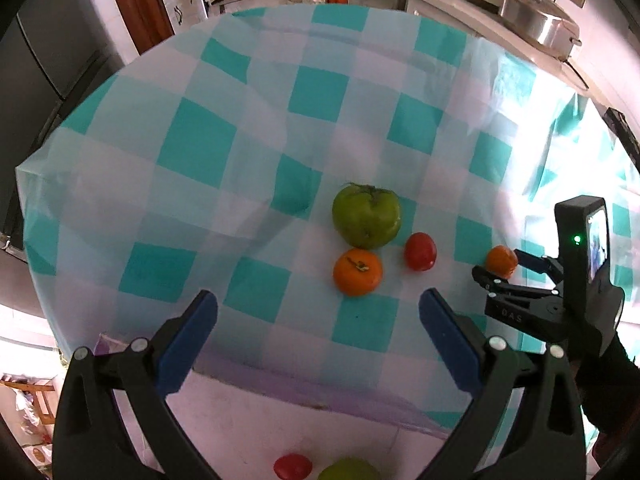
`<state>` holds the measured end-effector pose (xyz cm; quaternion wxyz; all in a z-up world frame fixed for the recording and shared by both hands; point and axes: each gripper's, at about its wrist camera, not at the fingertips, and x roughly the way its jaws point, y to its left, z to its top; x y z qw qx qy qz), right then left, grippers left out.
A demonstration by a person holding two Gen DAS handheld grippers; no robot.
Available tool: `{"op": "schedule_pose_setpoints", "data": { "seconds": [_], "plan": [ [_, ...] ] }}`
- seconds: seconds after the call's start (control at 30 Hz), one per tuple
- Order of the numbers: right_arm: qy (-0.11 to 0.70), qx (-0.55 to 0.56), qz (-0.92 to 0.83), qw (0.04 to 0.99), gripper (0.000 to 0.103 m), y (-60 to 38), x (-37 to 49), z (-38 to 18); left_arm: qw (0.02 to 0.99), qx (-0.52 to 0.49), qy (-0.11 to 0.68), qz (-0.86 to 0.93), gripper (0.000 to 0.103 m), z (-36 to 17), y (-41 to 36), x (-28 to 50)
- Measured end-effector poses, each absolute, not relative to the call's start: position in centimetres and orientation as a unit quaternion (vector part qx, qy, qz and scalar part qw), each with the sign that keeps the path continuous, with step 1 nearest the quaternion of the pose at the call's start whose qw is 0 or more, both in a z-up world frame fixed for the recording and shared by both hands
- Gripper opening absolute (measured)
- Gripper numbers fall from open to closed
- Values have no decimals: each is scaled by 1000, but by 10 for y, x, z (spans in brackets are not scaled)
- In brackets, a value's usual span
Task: Organize fruits
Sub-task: 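Grasp a tangerine with the right tool while the left tool grasps another tangerine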
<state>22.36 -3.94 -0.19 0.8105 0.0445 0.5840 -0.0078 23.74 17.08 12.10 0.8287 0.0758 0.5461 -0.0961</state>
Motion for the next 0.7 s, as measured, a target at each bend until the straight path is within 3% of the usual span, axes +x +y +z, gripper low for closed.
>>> {"op": "schedule_pose_setpoints", "data": {
  "seconds": [0.07, 0.1, 0.13, 0.33, 0.47, 0.7],
  "plan": [
    [579, 33, -12, 815, 62, -36, 222, -1, 823, 75, 554, -101, 101, 116, 171, 242],
    [573, 31, -15, 819, 47, -37, 221, 1, 819, 76, 559, -103, 101, 114, 170, 246],
    [572, 33, -17, 819, 41, -38, 220, 2, 816, 79, 563, -105, 101, 112, 169, 248],
    [565, 54, -49, 822, 41, -47, 205, 7, 780, 118, 604, -117, 101, 97, 149, 271],
    [567, 73, -58, 819, 41, -55, 192, 9, 729, 196, 642, -134, 99, 71, 118, 288],
    [564, 89, -60, 818, 41, -76, 163, 10, 638, 240, 716, -151, 73, 12, 106, 318]
  ]
}}
